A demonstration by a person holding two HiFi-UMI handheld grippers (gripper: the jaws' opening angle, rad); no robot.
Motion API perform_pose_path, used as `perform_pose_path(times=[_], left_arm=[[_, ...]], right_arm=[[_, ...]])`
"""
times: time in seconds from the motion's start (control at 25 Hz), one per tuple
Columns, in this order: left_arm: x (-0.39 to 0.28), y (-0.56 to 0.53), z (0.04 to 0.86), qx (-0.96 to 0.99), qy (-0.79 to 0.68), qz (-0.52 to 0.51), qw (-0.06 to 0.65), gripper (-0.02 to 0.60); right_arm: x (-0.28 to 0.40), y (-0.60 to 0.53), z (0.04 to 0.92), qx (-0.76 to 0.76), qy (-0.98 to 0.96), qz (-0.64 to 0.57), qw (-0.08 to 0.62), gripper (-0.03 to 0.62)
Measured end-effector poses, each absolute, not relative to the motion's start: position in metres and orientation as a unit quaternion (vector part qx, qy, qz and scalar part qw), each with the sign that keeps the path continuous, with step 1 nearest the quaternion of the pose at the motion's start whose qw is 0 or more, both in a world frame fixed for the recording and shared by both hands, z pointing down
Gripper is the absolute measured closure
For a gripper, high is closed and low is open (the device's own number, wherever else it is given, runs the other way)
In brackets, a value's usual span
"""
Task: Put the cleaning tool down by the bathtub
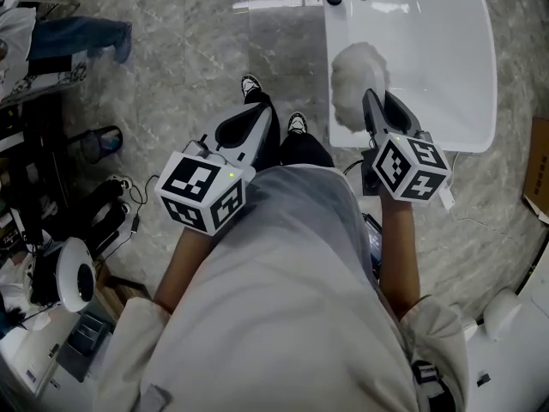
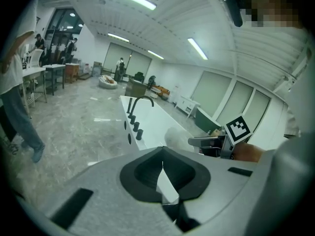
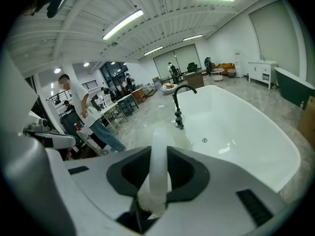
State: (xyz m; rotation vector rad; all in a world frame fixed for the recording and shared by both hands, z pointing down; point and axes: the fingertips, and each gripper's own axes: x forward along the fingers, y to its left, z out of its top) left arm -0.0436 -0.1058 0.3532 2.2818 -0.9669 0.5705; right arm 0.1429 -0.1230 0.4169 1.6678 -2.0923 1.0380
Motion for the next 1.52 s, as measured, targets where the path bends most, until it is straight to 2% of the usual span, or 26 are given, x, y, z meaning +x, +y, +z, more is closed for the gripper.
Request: perform_pose_path(times=[1.52], left_arm=[[-0.054, -0.109, 0.362, 0.845, -0.378, 0.215, 0.312, 0.577]], right_arm=[[0.141, -0.113, 0.525, 0.547, -0.687, 0.428, 0.215, 0.508]])
